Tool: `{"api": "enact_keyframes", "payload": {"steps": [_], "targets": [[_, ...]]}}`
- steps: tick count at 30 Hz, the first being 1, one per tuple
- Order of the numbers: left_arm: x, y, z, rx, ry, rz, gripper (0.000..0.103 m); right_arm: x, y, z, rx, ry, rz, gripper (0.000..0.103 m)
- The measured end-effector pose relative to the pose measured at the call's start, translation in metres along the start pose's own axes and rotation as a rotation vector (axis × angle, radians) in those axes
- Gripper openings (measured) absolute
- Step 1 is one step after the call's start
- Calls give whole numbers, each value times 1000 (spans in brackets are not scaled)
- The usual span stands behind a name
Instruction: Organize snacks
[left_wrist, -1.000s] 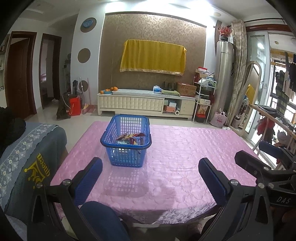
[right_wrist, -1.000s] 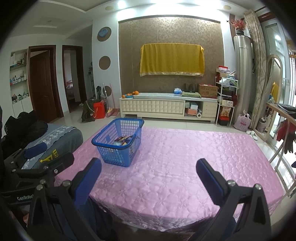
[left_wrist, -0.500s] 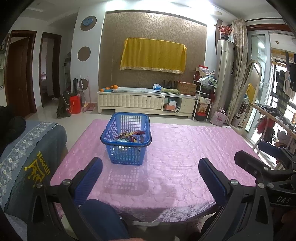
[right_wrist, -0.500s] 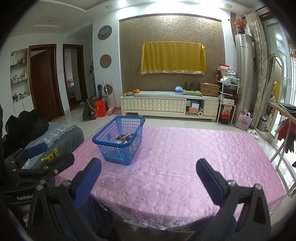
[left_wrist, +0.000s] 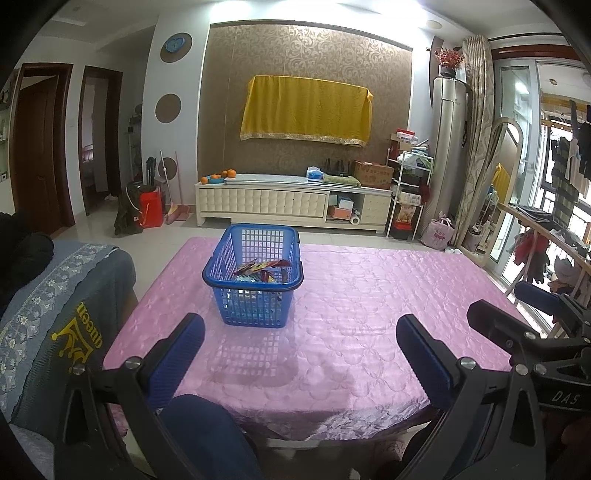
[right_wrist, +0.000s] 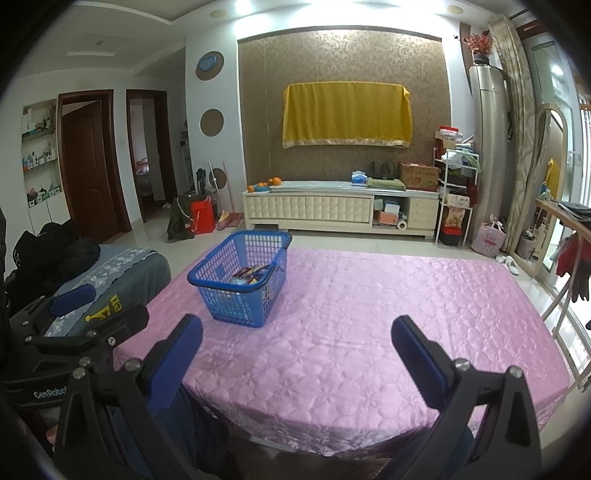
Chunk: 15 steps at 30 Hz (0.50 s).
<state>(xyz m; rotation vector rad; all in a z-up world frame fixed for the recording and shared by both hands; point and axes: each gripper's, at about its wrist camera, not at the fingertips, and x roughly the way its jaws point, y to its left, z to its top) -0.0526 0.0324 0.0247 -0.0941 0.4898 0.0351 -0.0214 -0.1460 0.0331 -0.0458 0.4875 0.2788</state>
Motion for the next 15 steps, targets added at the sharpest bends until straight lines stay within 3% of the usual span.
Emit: {"api": "enact_keyframes", "payload": {"steps": [15], "targets": [[-6,0,-5,-6,10,-2,103,-1,-1,-2,10,9,5,103]]}}
